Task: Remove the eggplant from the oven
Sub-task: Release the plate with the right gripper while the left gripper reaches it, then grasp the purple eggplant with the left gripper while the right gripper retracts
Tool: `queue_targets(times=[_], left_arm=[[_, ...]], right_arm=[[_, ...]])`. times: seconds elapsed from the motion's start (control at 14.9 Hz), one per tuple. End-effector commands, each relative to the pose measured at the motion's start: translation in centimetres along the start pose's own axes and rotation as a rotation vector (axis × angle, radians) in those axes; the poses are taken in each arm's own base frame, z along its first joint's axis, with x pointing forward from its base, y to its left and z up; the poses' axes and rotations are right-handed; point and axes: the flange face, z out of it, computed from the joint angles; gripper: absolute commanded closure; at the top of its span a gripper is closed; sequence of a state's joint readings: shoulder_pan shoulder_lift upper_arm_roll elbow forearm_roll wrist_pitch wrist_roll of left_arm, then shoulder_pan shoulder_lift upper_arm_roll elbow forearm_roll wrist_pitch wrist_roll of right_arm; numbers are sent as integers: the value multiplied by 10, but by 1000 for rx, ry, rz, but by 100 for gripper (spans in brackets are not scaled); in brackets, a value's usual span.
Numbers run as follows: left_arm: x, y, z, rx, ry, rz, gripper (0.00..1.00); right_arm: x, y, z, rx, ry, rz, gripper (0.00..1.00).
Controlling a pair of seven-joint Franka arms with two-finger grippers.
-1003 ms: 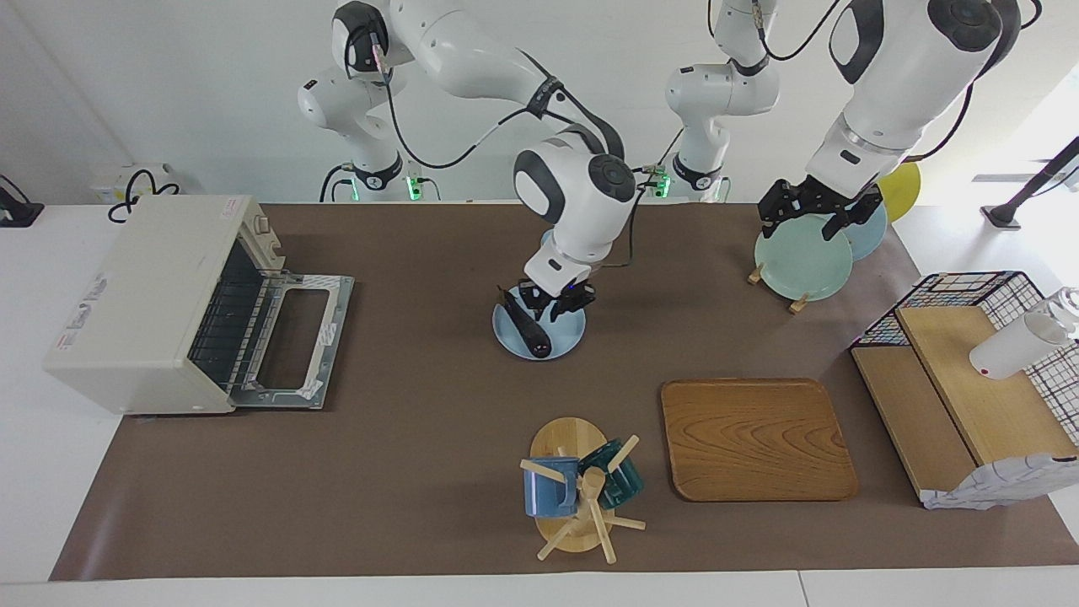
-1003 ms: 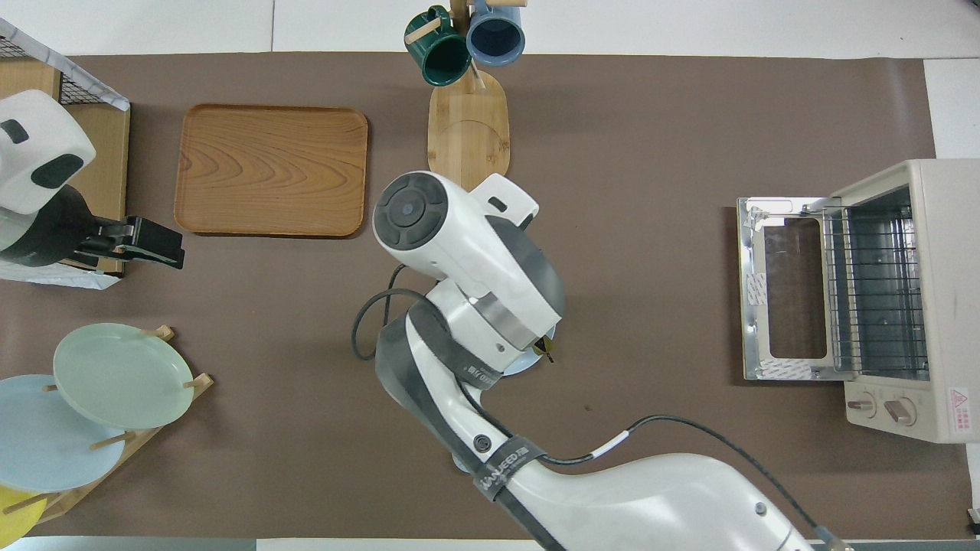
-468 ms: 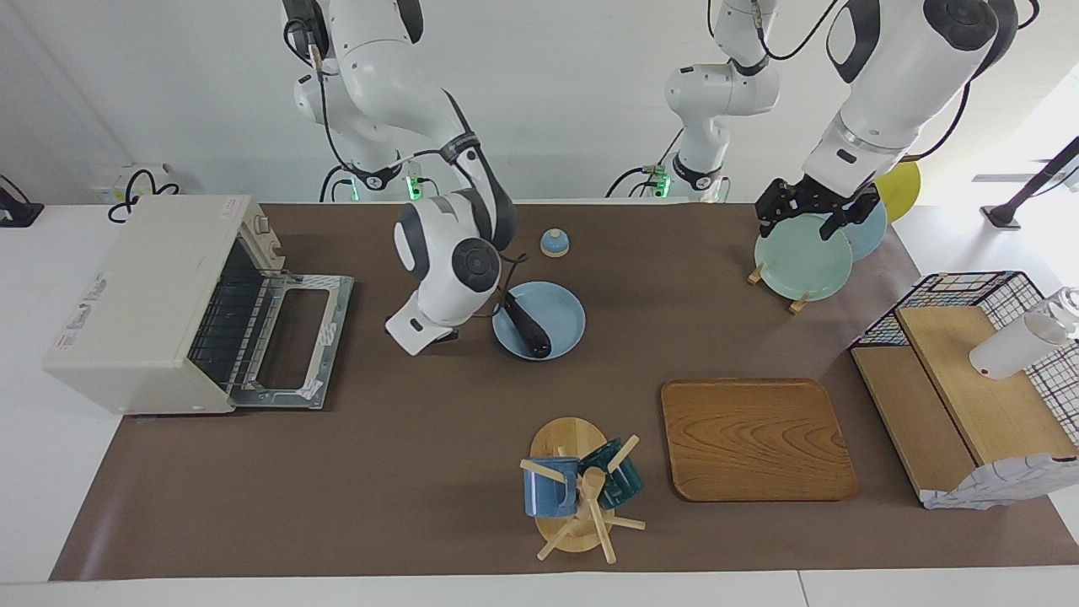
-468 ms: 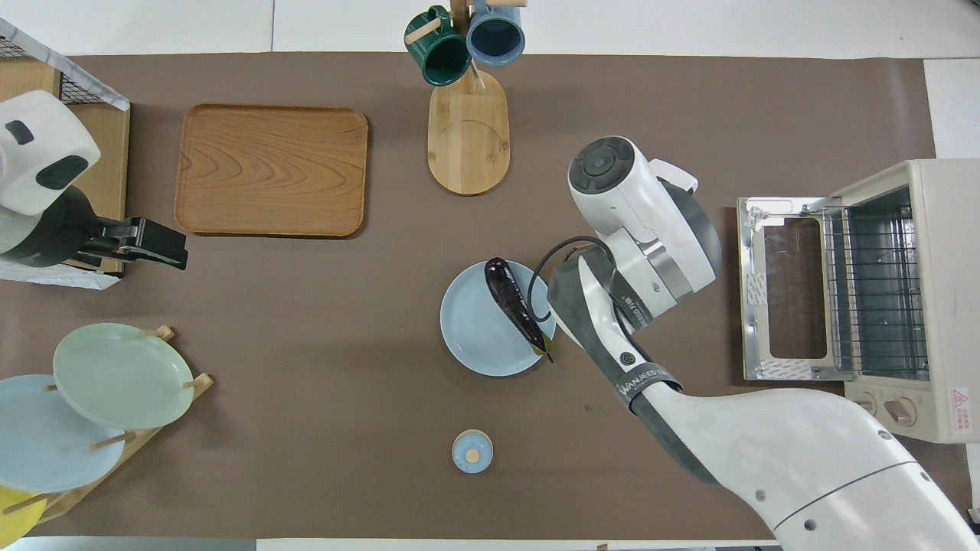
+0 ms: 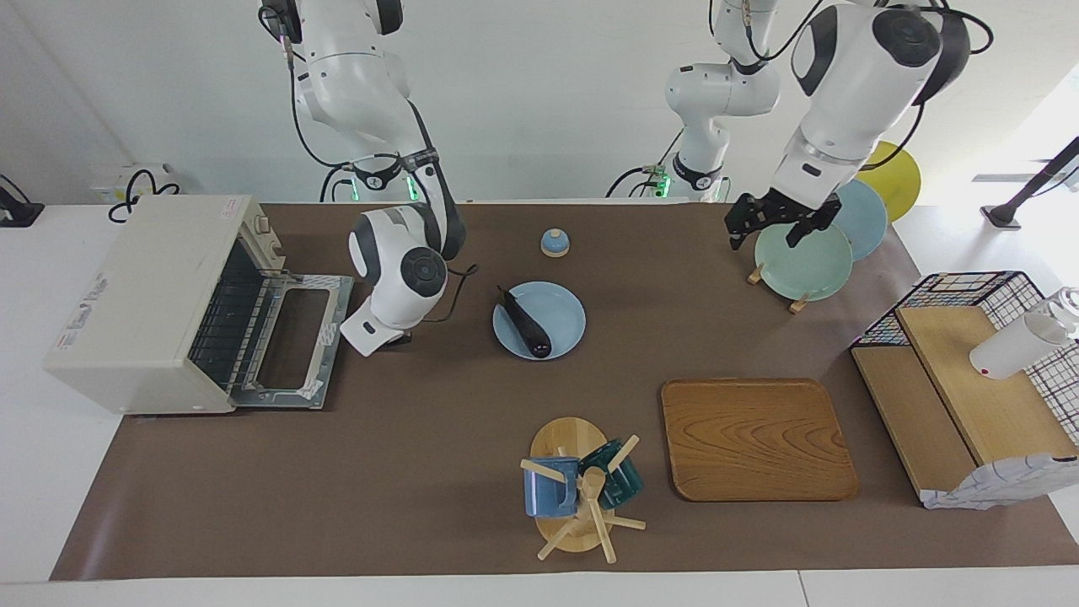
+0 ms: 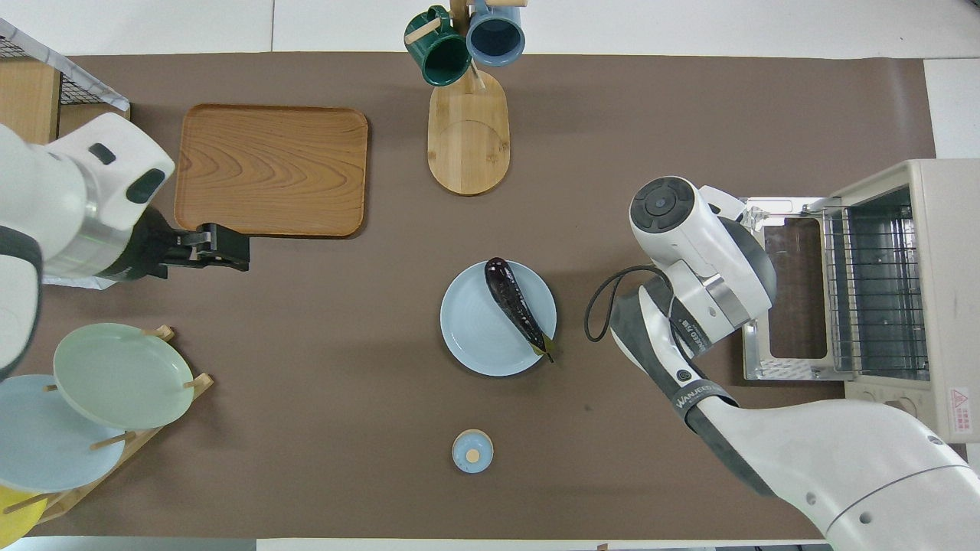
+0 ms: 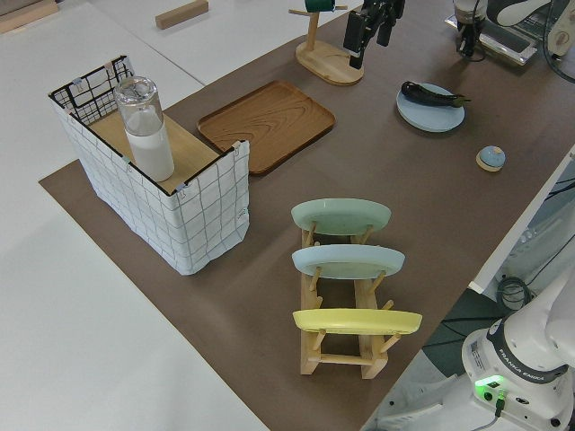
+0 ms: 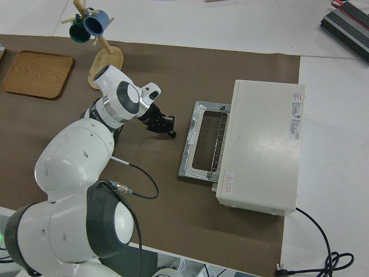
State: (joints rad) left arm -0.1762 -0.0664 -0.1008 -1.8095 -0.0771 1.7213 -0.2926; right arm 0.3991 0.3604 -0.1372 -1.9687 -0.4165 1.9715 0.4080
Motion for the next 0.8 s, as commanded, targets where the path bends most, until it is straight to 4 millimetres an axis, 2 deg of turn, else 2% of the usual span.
queue_targets(times=[0.0, 0.2, 0.4, 0.54, 0.6, 0.74], left_arm=[[-26, 36, 35, -58, 21, -104, 0], [-42, 100, 96, -62, -8, -170, 0], [-49, 137, 152, -72, 0, -308, 0], [-56, 152, 187, -106, 39, -391, 0], [-61, 154, 196, -122, 56, -423, 0], [-69, 167, 219, -115, 42, -451, 0]], right_arm=[[-8, 14, 14, -16, 6, -29, 100], [-4, 37, 25, -26, 4, -73, 100], [1, 49, 24, -30, -1, -103, 100], [3, 56, 11, -37, -4, -133, 100], [3, 71, -4, -42, -10, -147, 100], [-2, 116, -35, -34, -16, -198, 100]])
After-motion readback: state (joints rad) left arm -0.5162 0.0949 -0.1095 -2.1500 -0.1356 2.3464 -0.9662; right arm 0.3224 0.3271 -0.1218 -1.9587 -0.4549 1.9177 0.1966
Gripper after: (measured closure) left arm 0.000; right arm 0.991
